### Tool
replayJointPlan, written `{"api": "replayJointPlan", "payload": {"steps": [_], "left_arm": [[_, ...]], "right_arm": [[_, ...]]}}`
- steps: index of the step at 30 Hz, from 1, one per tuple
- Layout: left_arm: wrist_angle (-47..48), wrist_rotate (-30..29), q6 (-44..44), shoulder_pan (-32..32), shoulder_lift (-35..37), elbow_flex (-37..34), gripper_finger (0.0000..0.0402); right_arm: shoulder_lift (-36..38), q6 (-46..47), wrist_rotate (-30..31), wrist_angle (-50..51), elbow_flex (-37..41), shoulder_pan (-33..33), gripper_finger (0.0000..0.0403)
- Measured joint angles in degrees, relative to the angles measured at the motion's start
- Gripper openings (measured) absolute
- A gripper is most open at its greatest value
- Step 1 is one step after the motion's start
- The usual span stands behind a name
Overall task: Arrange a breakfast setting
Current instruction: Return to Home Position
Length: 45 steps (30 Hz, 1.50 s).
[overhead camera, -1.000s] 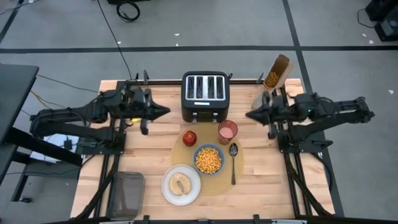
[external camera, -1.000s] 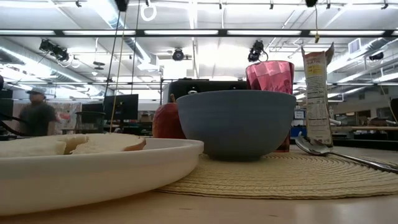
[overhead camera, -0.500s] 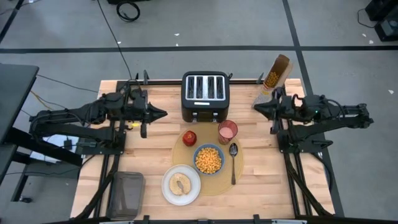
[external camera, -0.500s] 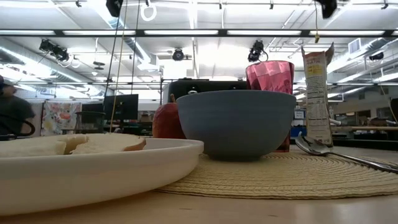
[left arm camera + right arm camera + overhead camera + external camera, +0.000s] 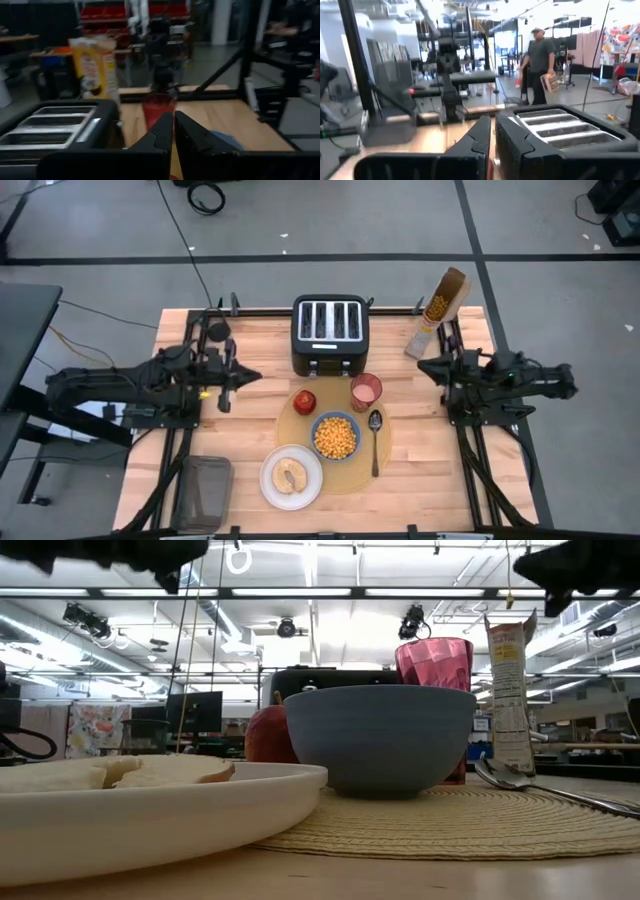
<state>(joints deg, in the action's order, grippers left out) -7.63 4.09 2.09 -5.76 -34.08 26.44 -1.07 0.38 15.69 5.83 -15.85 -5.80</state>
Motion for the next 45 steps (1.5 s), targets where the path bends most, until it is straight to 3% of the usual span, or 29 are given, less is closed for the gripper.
{"api": "replayJointPlan", "payload": {"steps": [6, 12, 20, 26, 45], "left_arm": [[-0.54, 0.29, -2.17, -0.28, 10.7, -10.18, 0.0025], [-0.62, -0.15, -3.68, -0.27, 18.77, -16.73, 0.0025], [-0.44, -2.91, -5.41, -0.13, 25.6, -25.77, 0.0025], [1.95, -2.55, -1.87, 0.64, 27.49, -25.91, 0.0025], [1.89, -2.52, -1.73, 0.64, 26.98, -25.91, 0.0025]], "right_arm": [[0.4, 3.88, 0.14, -21.21, 14.56, 0.04, 0.0038], [-0.11, 9.31, -2.26, -8.13, 15.12, -0.17, 0.0038], [-0.85, 10.13, -4.27, -9.21, 15.22, -0.17, 0.0038], [-0.85, 10.14, -4.36, -9.38, 15.22, -0.16, 0.0038], [-0.85, 10.02, -4.36, -10.09, 15.22, -0.17, 0.0038]]}}
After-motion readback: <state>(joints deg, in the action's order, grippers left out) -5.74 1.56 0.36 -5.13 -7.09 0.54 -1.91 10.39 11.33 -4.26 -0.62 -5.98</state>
